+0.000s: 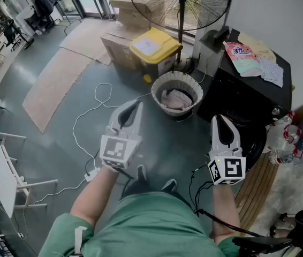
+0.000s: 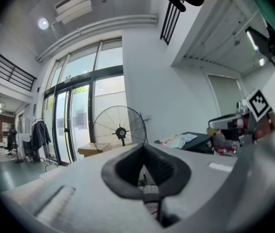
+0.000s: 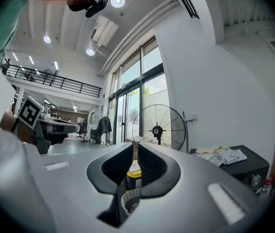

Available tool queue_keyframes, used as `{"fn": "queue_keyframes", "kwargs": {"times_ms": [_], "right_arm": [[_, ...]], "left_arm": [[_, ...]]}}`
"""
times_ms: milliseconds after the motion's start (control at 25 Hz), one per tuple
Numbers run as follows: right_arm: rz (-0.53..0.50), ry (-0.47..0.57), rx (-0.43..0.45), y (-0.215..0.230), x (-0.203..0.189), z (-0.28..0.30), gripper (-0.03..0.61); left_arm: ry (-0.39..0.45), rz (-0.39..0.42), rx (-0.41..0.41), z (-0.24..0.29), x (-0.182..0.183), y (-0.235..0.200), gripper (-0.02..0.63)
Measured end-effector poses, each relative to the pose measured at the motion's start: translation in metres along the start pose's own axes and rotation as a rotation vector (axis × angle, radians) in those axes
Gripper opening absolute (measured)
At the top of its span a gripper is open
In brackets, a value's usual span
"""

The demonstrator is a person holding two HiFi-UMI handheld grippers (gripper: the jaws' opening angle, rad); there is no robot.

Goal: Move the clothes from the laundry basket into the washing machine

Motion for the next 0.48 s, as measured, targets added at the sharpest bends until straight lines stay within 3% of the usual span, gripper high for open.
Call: {"fn": "queue_keyframes", "kwargs": {"times_ms": [480], "right_arm": [[0.012,0.01,0.019,0.012,-0.003,-0.001,0.028]], "left_arm": [[-0.009,-0.004,0.023,0.002,-0.001,0.008,-0.002]]}}
Point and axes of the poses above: the fingertips, and each gripper's own axes: z forward along the fingers, y to its right, x out of its top, the point moved 7 cm from there along -z, backward along the fingers, and after that the axes turned 10 degrees about -y, right-handed, at the moved point
